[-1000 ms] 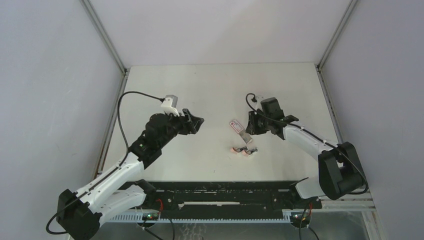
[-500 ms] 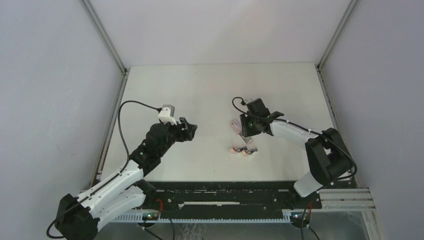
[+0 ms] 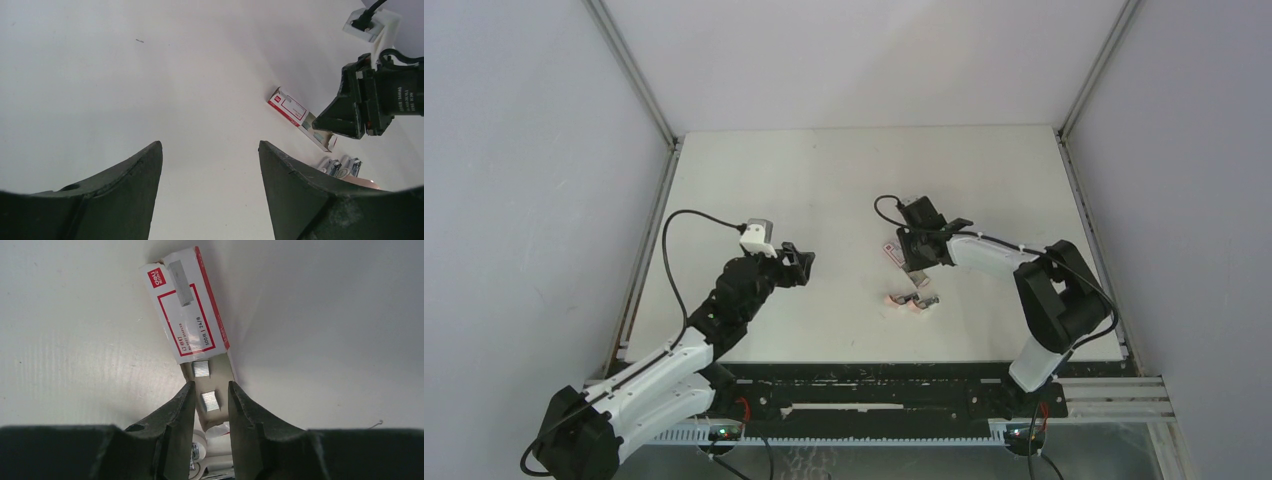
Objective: Load the staples into the stapler
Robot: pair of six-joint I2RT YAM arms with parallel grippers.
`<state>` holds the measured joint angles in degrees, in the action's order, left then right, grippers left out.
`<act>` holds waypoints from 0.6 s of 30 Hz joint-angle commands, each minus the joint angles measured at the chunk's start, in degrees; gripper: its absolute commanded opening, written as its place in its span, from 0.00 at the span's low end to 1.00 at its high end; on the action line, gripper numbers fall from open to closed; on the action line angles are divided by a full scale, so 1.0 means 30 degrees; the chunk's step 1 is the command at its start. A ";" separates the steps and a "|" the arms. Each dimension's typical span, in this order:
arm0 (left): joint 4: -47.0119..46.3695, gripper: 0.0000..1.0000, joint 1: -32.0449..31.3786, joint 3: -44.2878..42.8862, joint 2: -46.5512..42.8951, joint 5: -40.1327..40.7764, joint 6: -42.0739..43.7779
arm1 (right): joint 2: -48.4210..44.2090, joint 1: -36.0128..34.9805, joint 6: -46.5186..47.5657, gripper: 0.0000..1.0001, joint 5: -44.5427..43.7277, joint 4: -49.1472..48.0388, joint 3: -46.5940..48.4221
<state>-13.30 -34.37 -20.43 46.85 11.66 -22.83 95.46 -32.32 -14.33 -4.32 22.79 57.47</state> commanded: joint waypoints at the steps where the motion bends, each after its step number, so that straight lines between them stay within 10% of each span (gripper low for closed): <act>1: -0.1170 0.75 0.0031 0.0376 -0.0265 0.0024 0.0492 | 0.0364 -0.0388 -0.0406 0.30 -0.0642 -0.0157 0.0792; 18: -0.1082 0.75 0.0023 0.0438 -0.0345 0.0035 0.0571 | 0.1110 -0.0392 -0.0674 0.32 -0.0434 -0.0831 0.1230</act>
<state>-14.13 -34.35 -20.38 46.72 11.66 -22.70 97.89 -33.15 -15.18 -5.30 22.04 58.72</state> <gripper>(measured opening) 0.746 0.319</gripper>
